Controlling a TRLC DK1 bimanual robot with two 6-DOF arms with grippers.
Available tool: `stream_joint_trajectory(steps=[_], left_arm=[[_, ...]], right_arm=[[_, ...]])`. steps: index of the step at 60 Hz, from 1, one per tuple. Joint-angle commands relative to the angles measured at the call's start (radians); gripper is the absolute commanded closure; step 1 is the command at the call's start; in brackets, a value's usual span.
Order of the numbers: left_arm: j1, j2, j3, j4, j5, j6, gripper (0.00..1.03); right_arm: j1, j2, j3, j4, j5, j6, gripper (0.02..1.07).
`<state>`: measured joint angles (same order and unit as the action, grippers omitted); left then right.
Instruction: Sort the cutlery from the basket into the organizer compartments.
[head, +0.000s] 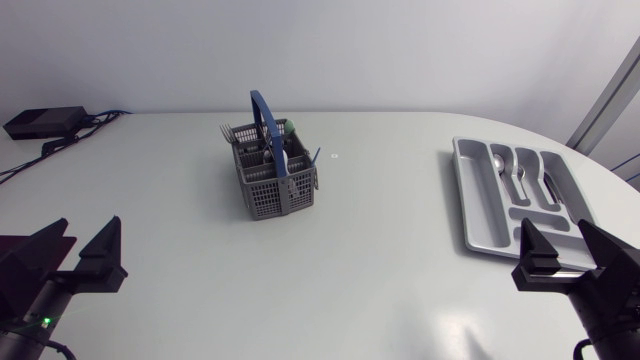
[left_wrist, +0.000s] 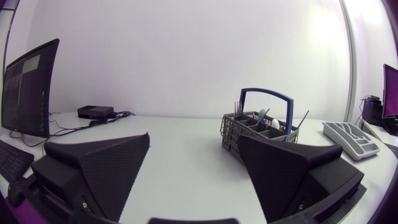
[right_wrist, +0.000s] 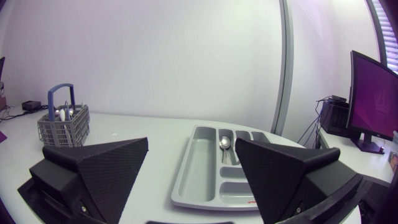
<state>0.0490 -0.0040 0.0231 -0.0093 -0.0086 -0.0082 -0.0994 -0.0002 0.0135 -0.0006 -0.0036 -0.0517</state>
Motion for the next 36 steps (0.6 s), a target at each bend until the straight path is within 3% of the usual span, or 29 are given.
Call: stream_joint_trajectory(steps=[1,22,36], left_arm=[[-0.003,-0.007,-0.02,-0.006,-0.001,-0.029,0.05],[0.015,-0.01,-0.008,-0.004,-0.004,-0.029,0.05],[0.012,0.085,0.12,-0.031,-0.004,-0.033,0.06]], right_arm=[[-0.003,-0.004,-0.014,-0.007,-0.004,0.01,0.06],[0.006,-0.007,-0.009,-0.002,-0.001,0.007,0.06],[0.046,0.054,0.078,-0.013,0.004,0.007,0.07]])
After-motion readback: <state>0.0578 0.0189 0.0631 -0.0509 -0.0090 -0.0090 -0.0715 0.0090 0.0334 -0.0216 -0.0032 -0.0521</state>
